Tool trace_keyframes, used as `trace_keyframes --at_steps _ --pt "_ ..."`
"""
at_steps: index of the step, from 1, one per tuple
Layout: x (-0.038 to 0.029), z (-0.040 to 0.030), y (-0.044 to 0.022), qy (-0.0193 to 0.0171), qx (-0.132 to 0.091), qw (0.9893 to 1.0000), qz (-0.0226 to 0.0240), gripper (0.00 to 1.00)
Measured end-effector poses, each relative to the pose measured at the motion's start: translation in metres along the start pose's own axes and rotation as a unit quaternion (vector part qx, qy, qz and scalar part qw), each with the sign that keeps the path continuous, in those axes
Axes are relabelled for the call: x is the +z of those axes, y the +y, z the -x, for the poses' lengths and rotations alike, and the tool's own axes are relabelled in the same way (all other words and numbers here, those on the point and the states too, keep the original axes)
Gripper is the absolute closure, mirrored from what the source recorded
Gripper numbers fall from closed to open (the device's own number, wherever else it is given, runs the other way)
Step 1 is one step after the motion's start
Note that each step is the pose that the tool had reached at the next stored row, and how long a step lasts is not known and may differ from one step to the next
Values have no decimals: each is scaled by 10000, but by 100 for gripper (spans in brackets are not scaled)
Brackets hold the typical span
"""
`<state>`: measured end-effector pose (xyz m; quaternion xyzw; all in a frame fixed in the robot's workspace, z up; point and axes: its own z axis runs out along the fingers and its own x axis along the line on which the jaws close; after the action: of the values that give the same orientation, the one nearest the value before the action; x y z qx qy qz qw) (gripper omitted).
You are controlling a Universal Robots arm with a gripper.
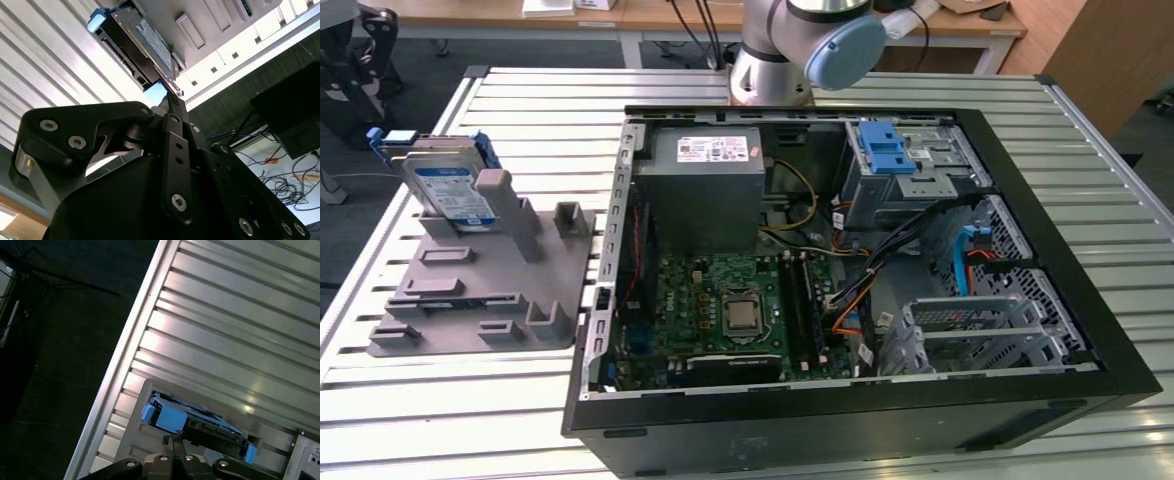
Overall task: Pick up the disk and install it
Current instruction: 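Pick up the disk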
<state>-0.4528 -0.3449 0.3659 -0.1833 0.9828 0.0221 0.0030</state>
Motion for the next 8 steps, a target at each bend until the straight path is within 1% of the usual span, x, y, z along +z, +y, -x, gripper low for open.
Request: trace_keyframes --at_steps 5,8 --pt "0 0 0 10 -239 9997 3 89" --pt "0 0 0 12 -282 9996 4 89"
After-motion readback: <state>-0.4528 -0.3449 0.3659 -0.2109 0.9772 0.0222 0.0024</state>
